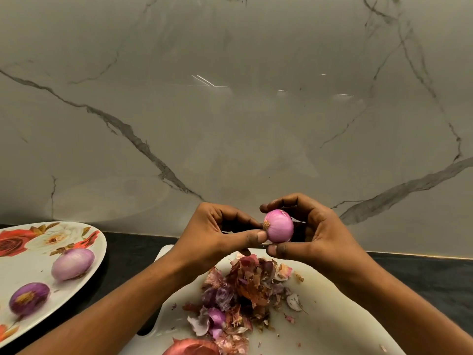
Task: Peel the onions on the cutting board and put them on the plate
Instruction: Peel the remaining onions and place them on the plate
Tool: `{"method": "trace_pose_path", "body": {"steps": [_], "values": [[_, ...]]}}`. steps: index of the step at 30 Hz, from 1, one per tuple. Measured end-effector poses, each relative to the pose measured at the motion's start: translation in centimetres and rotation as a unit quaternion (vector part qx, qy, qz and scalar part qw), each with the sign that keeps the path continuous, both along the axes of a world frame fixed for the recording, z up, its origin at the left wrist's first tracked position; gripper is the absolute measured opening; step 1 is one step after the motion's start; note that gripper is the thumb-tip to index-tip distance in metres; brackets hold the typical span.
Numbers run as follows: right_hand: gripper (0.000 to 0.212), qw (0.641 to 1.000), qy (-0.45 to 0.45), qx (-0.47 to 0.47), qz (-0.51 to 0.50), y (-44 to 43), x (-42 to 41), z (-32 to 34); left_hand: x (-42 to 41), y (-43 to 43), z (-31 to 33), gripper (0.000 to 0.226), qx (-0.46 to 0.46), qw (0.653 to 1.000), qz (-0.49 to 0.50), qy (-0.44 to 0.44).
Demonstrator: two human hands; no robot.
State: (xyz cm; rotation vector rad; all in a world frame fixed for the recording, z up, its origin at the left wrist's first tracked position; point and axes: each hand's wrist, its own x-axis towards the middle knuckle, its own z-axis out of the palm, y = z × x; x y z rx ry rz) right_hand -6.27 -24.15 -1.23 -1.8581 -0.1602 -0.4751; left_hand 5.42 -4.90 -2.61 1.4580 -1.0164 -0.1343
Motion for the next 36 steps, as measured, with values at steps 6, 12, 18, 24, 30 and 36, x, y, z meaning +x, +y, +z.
{"method": "trace_pose_path", "body": {"steps": [6,12,18,24,30,36], "values": [[0.064,1.000,-0.015,-0.026,0.001,-0.1,0.0,-0.1,0.1,-0.1,-0.1,0.021,0.001,1.000,0.011,-0.005],[0.064,0.995,-0.041,-0.090,-0.029,0.1,0.1,-0.3,-0.1,-0.2,-0.3,0.005,0.021,1.000,0.008,-0.003],[0.065,0.989,-0.058,-0.124,-0.062,-0.1,0.1,-0.3,0.1,-0.2,0.3,0.006,-0.022,0.998,0.021,0.061],[0.065,0.991,-0.036,-0.121,-0.036,-0.2,0.2,-0.5,-0.3,-0.2,0.1,0.031,-0.026,0.999,-0.005,0.040],[0.070,0.978,-0.031,-0.193,-0.071,-0.2,0.2,-1.0,0.2,-0.1,-0.2,0.036,-0.045,0.999,0.002,0.004],[0.065,0.966,-0.043,-0.237,-0.092,-0.3,0.1,-1.0,0.2,-0.4,-0.4,0.035,-0.029,0.999,0.009,-0.029]]}}
